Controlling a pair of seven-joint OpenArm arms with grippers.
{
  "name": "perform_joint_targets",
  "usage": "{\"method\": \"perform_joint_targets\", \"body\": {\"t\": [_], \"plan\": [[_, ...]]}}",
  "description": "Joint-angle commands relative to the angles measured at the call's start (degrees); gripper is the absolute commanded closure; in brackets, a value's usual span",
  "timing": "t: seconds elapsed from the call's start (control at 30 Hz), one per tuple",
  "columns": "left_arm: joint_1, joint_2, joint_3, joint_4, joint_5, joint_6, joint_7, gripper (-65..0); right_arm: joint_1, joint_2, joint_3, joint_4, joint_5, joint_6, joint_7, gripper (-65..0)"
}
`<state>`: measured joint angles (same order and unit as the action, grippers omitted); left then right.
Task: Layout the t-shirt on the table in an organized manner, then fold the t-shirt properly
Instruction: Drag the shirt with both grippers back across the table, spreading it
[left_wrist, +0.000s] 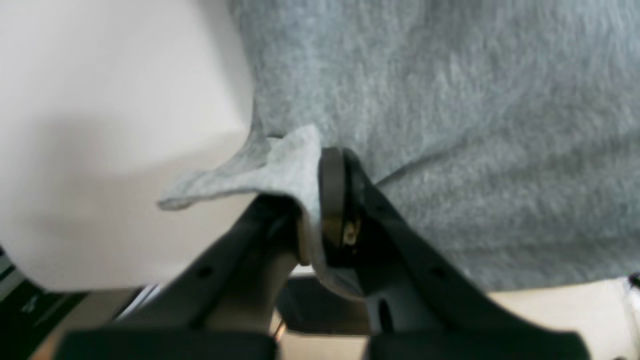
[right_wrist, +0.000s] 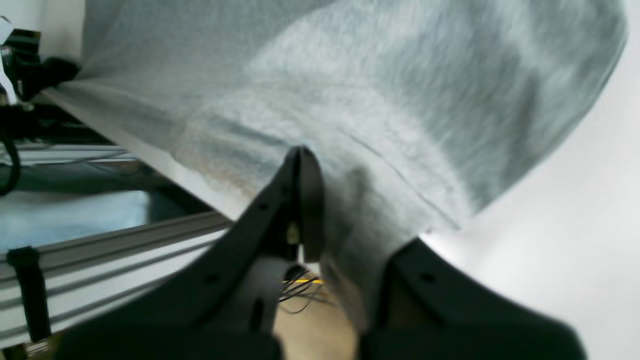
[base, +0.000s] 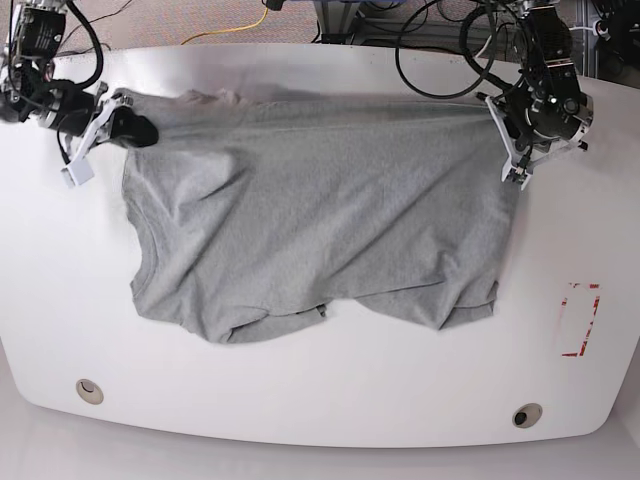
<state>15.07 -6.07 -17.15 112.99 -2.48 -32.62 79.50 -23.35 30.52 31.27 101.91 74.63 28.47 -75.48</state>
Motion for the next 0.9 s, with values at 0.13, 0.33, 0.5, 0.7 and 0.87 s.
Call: {"method": "perform_joint_targets", "body": {"t": [0.13, 0.33, 0.5, 0.7, 0.87], "plan": [[0.89, -1.8, -3.91, 1.08, 2.0, -2.5, 0.5, 0.0, -3.42, -2.08, 0.95, 1.08, -0.21, -0.38, 1.33, 0.0], [1.41, -4.09, -5.14, 0.9, 2.35, -7.38, 0.5, 0.0, -4.38, -4.55, 0.95, 3.45, -3.64, -0.38, 1.24, 0.0], [2.03, -5.76, -5.23, 0.9, 2.35, -7.38, 0.5, 0.0, -7.28, -4.63, 0.95, 4.51, -4.52, -0.38, 1.24, 0.0], [3.17, -6.73, -5.31, 0.81, 2.35, -7.38, 0.5, 0.0, -10.01, -6.04, 0.95, 4.42, -4.61, -0.38, 1.24, 0.0], [4.49, -7.25, -5.23, 0.81, 2.26, -7.38, 0.5, 0.0, -11.33, -7.01, 0.95, 4.51, -4.61, -0.38, 1.5, 0.0]]}}
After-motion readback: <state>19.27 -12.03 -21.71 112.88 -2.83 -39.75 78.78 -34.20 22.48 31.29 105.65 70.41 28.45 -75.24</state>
